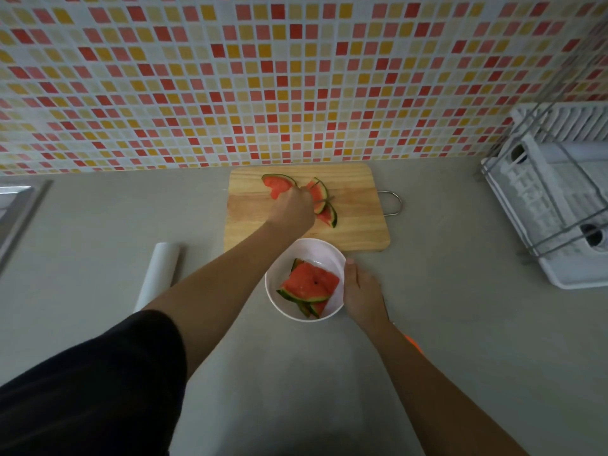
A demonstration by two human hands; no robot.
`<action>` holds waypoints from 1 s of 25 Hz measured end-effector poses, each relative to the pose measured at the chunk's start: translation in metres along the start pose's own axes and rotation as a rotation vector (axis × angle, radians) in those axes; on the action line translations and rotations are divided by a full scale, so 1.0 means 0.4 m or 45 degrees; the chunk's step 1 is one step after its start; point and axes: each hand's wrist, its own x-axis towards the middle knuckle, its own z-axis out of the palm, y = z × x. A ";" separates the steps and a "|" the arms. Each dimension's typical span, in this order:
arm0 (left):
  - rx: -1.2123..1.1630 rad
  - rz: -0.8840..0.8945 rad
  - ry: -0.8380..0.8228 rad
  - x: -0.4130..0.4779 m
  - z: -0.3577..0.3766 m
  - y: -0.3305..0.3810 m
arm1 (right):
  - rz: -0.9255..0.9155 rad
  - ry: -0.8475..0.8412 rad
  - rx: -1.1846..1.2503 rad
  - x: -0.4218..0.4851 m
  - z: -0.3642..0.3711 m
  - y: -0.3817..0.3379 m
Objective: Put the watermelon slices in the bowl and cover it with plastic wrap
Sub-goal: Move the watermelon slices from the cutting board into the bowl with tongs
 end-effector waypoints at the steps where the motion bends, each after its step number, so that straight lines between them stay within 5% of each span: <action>1: -0.009 -0.021 0.005 -0.008 0.008 -0.008 | 0.000 0.014 -0.003 0.000 0.002 -0.003; 10: -0.210 -0.099 0.219 -0.113 0.036 -0.144 | 0.048 0.041 0.055 -0.001 0.001 -0.004; 16: -0.514 -0.237 0.049 -0.109 0.079 -0.217 | 0.076 0.042 0.047 0.000 0.006 0.001; 25: -0.631 -0.122 0.151 -0.100 0.076 -0.225 | 0.063 0.027 0.028 -0.007 0.012 -0.009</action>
